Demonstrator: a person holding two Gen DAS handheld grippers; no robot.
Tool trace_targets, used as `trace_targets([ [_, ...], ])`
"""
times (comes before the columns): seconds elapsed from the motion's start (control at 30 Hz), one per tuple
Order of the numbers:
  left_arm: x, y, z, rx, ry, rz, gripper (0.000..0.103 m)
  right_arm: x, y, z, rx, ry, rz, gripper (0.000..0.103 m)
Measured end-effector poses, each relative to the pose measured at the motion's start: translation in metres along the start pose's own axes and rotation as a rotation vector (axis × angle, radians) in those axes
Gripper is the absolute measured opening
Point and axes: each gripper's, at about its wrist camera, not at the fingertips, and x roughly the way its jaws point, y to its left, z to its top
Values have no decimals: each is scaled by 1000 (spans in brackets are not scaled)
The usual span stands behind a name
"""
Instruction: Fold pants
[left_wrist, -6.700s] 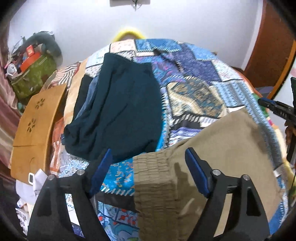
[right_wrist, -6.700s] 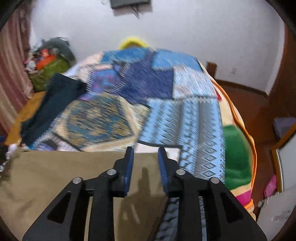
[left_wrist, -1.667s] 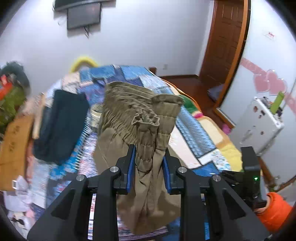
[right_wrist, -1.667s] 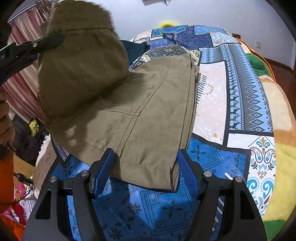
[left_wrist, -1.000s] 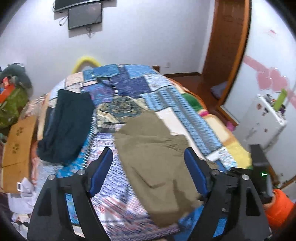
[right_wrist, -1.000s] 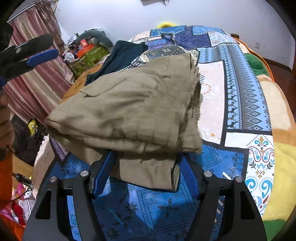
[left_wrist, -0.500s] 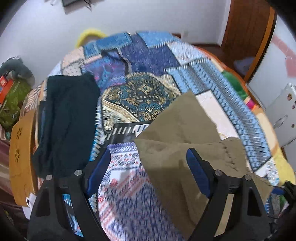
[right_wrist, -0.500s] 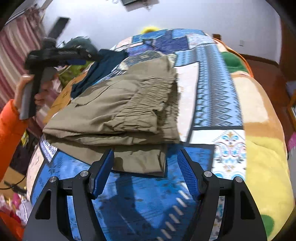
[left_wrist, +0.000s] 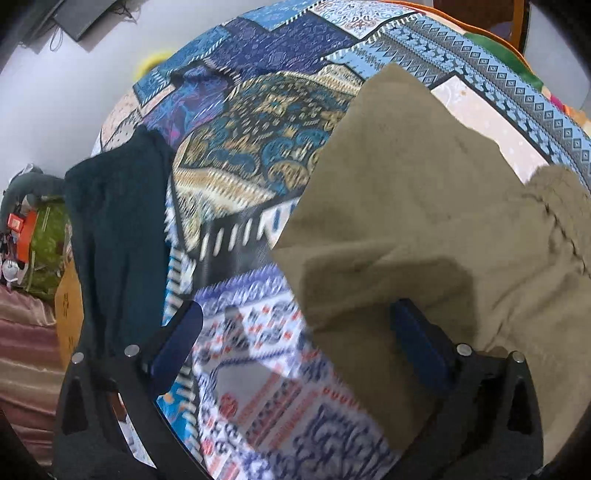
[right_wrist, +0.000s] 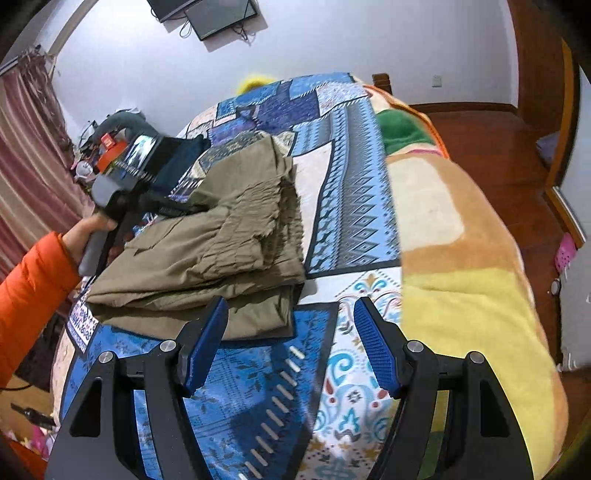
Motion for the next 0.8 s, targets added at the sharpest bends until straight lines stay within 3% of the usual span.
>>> trace_targets([
  [0.2,-20,17,-32,-65,19,-45,103,-10,10,7,-29,-33,15,68],
  [0.4,-58,14,-80,-125,-11,-85,103,-12,30,7,-88,-41,33,68],
  [0.7,-105,-8,-124,-221,-52,-274,103,9,48,4,-143,-26,42,66],
  [0.8,-113,-4,-126,-238,-55,-324,100,28,48,3,-147,10,35,50],
])
